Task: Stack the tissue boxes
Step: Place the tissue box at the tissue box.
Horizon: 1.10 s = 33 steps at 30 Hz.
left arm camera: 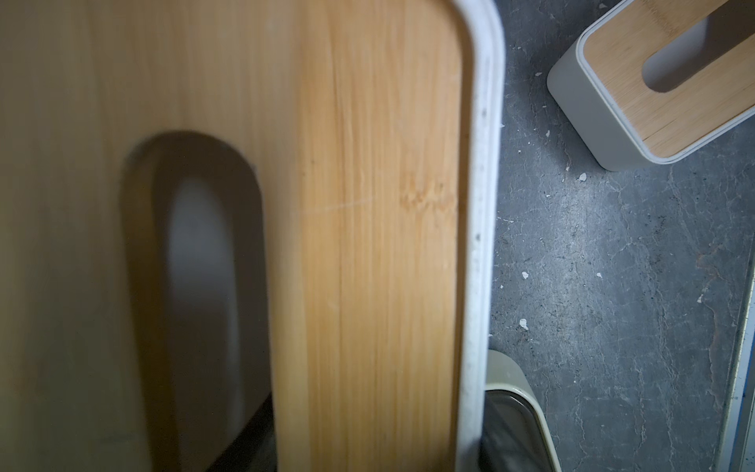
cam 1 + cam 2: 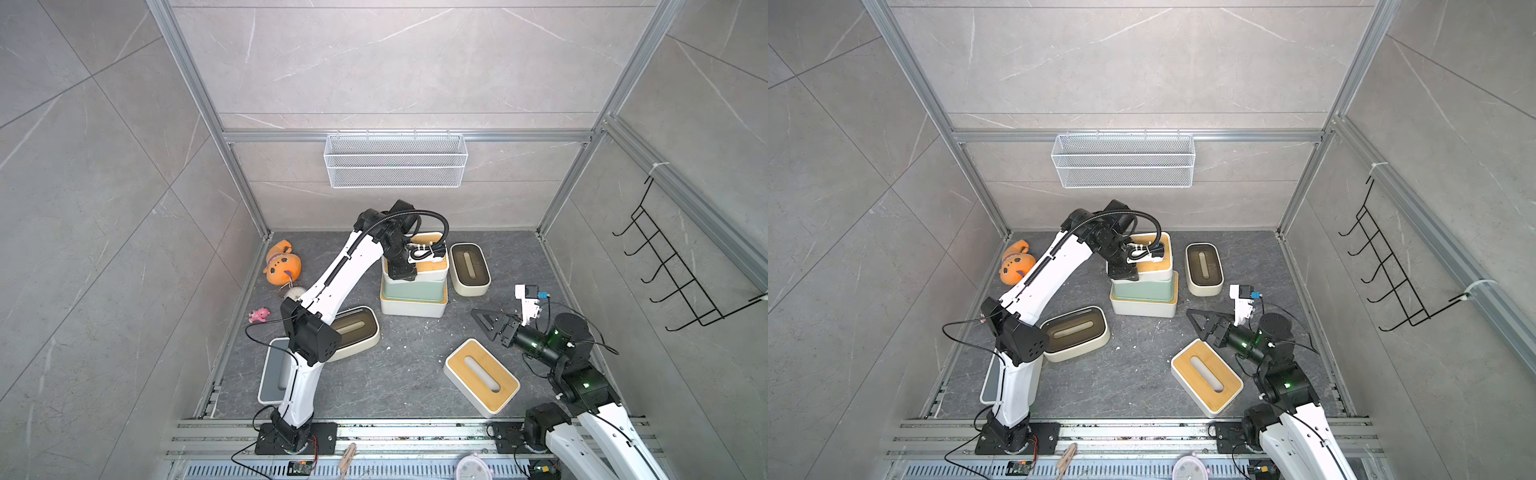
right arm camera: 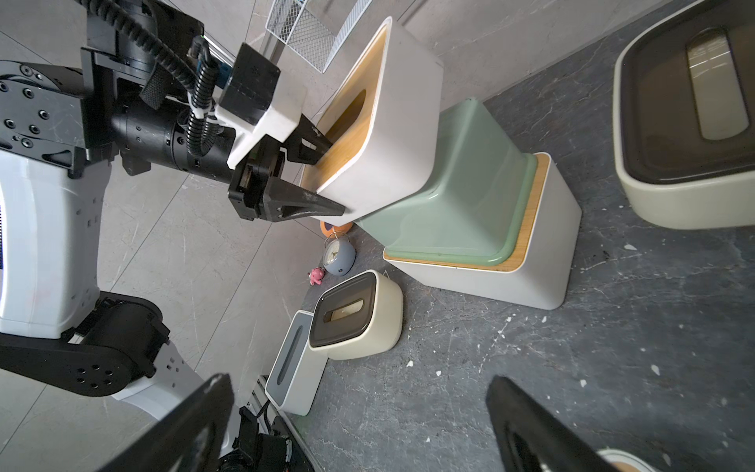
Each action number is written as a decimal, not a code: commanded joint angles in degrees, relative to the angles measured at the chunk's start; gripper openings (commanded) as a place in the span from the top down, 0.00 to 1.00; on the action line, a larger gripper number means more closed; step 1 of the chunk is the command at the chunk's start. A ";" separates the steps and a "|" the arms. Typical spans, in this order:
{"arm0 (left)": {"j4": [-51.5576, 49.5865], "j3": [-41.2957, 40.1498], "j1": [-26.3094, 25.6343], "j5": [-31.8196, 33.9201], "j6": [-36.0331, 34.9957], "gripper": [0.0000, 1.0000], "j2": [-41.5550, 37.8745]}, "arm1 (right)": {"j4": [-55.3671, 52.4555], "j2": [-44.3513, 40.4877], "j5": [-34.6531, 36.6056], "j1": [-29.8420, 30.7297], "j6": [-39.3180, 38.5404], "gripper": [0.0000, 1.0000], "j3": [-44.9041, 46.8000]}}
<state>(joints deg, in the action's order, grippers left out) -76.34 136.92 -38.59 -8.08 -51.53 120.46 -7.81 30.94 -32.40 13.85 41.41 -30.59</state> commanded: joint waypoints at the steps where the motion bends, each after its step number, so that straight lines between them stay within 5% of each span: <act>1: 2.95 3.15 0.26 -0.75 -1.21 0.59 -0.20 | 1.64 0.39 -0.47 -0.05 0.56 0.00 0.53; 33: 4.13 3.89 0.41 1.06 0.41 0.45 0.52 | 2.06 0.88 -0.38 -0.06 1.03 0.00 1.41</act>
<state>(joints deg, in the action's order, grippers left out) -74.89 137.99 -38.48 -7.55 -51.42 121.40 -6.96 31.83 -32.40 13.85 42.04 -29.54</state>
